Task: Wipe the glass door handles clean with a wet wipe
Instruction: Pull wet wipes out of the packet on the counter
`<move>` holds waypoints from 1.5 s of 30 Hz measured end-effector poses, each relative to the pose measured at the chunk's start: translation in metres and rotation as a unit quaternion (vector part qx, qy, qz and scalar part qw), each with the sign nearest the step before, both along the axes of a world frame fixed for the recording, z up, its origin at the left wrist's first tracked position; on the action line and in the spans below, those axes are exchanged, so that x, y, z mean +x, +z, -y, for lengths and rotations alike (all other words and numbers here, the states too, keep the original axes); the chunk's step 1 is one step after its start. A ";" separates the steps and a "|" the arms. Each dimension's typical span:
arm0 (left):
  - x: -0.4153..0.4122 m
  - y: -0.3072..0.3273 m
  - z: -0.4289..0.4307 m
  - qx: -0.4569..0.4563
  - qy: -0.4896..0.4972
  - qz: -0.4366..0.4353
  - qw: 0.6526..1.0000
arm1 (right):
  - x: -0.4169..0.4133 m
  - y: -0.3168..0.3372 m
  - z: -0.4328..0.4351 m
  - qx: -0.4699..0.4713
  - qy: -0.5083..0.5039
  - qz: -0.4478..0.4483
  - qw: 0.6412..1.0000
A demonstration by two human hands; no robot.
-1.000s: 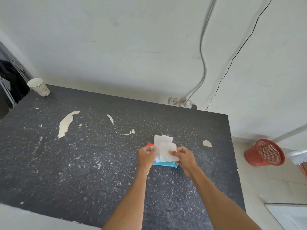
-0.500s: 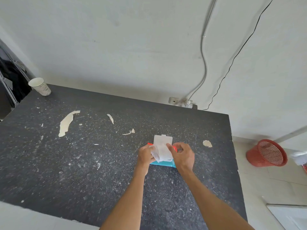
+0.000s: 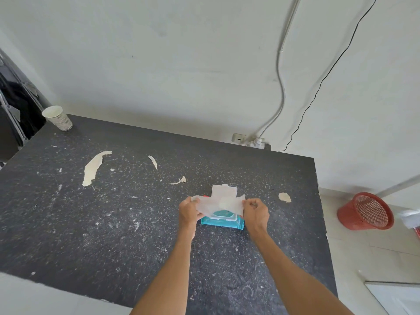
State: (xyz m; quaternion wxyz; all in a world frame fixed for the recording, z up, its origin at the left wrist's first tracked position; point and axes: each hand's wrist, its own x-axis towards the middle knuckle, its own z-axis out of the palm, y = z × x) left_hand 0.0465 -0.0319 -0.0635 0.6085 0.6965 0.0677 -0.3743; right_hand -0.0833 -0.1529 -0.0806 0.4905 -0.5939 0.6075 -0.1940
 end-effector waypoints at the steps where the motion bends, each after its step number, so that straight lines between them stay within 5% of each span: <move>1: 0.003 -0.002 -0.003 0.005 0.018 0.006 1.000 | -0.001 -0.001 0.002 -0.003 -0.016 -0.012 1.000; 9: 0.014 -0.012 -0.024 0.035 0.128 0.033 0.991 | 0.005 -0.007 -0.001 0.018 -0.068 -0.011 0.997; 17: 0.017 -0.012 -0.029 0.052 0.119 0.028 0.991 | 0.008 -0.006 -0.010 0.113 -0.133 0.081 0.981; 21: 0.018 -0.015 -0.027 0.027 0.073 -0.046 0.996 | 0.008 0.003 -0.012 0.252 -0.080 0.201 0.943; 24: 0.016 -0.012 -0.020 0.015 0.074 -0.065 0.995 | 0.010 0.012 -0.012 0.318 0.010 0.183 0.930; 28: 0.018 -0.010 -0.013 0.004 0.114 -0.076 0.991 | 0.012 0.019 -0.011 0.296 0.026 0.166 0.940; 32: 0.019 -0.011 -0.010 0.006 0.117 -0.072 0.991 | 0.008 0.028 -0.011 0.414 0.018 0.311 0.855; 35: 0.017 -0.012 -0.009 0.016 0.110 -0.067 0.992 | 0.009 0.034 -0.013 0.434 0.015 0.356 0.828; 45: 0.026 -0.010 -0.023 0.057 0.189 -0.012 0.980 | 0.008 0.032 -0.014 0.416 0.039 0.325 0.849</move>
